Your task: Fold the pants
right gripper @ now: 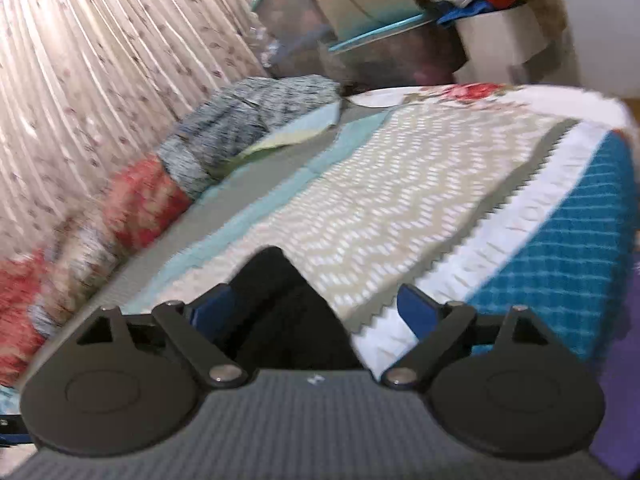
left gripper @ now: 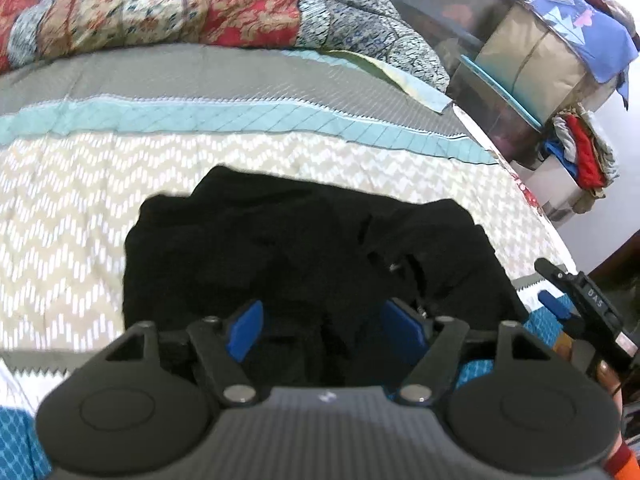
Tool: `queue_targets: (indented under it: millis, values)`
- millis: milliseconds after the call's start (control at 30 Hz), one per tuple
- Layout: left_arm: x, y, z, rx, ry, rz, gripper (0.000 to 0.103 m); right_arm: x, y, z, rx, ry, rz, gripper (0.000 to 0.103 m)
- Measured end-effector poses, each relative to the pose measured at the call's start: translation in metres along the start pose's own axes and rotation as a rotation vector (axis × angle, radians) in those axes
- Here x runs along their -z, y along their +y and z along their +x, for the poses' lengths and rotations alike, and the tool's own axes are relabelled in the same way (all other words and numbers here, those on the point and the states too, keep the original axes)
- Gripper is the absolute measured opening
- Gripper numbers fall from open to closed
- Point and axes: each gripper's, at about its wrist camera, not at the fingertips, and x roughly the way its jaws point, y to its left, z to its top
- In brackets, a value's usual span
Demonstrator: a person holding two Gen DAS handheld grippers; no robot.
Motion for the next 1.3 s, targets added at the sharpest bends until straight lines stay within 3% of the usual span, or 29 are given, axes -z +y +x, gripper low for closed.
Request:
queue_targets:
  millis: [100, 300, 500, 600, 733, 933, 1100, 1300]
  values:
    - [-0.011, -0.019, 0.012, -0.027, 0.004, 0.042, 0.073, -0.002, -0.008, 0.01, -0.065, 0.018, 0.025, 0.093]
    - [-0.043, -0.069, 0.059, -0.045, 0.086, 0.113, 0.073, 0.013, -0.039, 0.014, -0.129, 0.082, 0.107, 0.093]
    - [-0.064, -0.13, 0.114, -0.041, 0.127, 0.221, 0.081, 0.023, -0.036, 0.007, -0.203, 0.092, 0.008, 0.1]
    - [-0.06, -0.151, 0.148, -0.086, 0.16, 0.268, 0.084, 0.025, -0.029, 0.008, -0.2, 0.096, -0.012, 0.103]
    - [-0.044, -0.15, 0.191, -0.146, 0.241, 0.263, 0.085, 0.032, -0.024, 0.009, -0.174, 0.082, -0.051, 0.103]
    - [-0.026, -0.145, 0.198, -0.144, 0.22, 0.345, 0.103, 0.039, -0.028, 0.006, -0.2, 0.057, -0.105, 0.103]
    - [-0.024, -0.153, 0.202, -0.177, 0.215, 0.365, 0.103, 0.043, -0.026, 0.007, -0.189, 0.047, -0.136, 0.103]
    - [-0.021, -0.15, 0.2, -0.165, 0.187, 0.374, 0.103, 0.045, -0.025, 0.008, -0.195, 0.041, -0.153, 0.103]
